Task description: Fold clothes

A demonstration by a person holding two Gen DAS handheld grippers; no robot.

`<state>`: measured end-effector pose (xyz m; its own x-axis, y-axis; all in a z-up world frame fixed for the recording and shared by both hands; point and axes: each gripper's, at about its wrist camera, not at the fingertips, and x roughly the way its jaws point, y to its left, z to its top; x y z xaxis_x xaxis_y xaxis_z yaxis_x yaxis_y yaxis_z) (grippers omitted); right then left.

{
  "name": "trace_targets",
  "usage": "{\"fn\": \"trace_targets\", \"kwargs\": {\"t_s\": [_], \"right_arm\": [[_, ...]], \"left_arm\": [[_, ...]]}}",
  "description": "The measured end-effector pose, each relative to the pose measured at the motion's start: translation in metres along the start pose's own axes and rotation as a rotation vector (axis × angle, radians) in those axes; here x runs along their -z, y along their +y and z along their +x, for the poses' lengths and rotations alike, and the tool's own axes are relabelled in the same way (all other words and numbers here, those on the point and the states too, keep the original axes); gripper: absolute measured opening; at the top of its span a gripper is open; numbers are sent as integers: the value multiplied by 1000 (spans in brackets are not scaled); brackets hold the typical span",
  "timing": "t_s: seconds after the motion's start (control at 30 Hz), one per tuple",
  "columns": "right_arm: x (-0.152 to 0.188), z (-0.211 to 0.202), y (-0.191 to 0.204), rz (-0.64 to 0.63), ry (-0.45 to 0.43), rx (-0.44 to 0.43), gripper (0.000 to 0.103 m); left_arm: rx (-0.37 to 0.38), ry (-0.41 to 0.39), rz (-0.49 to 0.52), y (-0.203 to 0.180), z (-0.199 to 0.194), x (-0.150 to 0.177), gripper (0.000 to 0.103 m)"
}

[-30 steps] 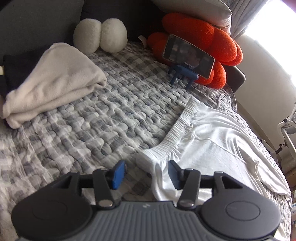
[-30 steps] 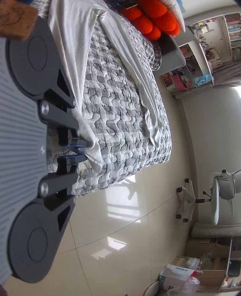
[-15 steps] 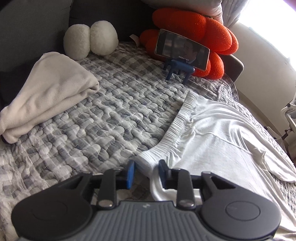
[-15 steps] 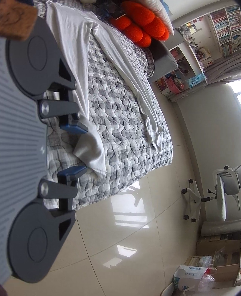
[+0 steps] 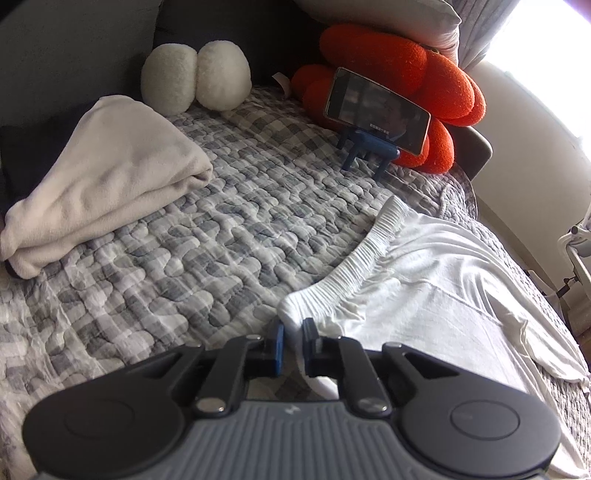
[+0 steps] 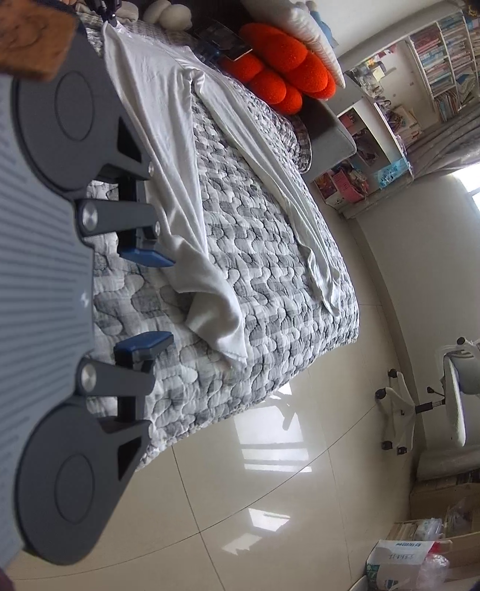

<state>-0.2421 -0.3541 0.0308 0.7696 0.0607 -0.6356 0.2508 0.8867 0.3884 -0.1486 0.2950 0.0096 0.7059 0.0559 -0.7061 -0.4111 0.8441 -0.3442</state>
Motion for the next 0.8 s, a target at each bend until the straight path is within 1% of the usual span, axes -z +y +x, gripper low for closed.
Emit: {"fn": "trace_targets", "kwargs": {"t_s": [0.07, 0.13, 0.27, 0.3, 0.33, 0.37, 0.43, 0.53, 0.63, 0.73, 0.8], "right_arm": [[-5, 6, 3, 4, -19, 16, 43], [-15, 11, -1, 43, -41, 13, 43], [-38, 30, -4, 29, -34, 74, 42], [-44, 35, -5, 24, -31, 90, 38], [-45, 40, -1, -22, -17, 130, 4], [-44, 41, 5, -61, -14, 157, 1], [-36, 34, 11, -103, -36, 166, 1], [-21, 3, 14, -153, -140, 185, 0], [-8, -31, 10, -196, -247, 142, 0], [10, -49, 5, -262, -257, 108, 0], [22, -48, -2, -307, -221, 100, 1]], "left_arm": [[3, -4, -20, 3, -1, -2, 9], [5, -17, -24, 4, -4, -5, 8], [9, -39, -4, 2, -10, -12, 8], [6, -39, -1, 1, -10, -12, 8], [4, -39, 0, 1, -10, -11, 8], [3, -38, -1, 1, -10, -10, 8], [1, -36, -5, 3, -9, -8, 8], [8, -28, -23, 9, -7, -7, 8], [10, -28, -12, 10, -5, -4, 8], [3, -33, 14, 8, -5, -2, 8], [6, -33, 16, 8, -4, -1, 8]]}}
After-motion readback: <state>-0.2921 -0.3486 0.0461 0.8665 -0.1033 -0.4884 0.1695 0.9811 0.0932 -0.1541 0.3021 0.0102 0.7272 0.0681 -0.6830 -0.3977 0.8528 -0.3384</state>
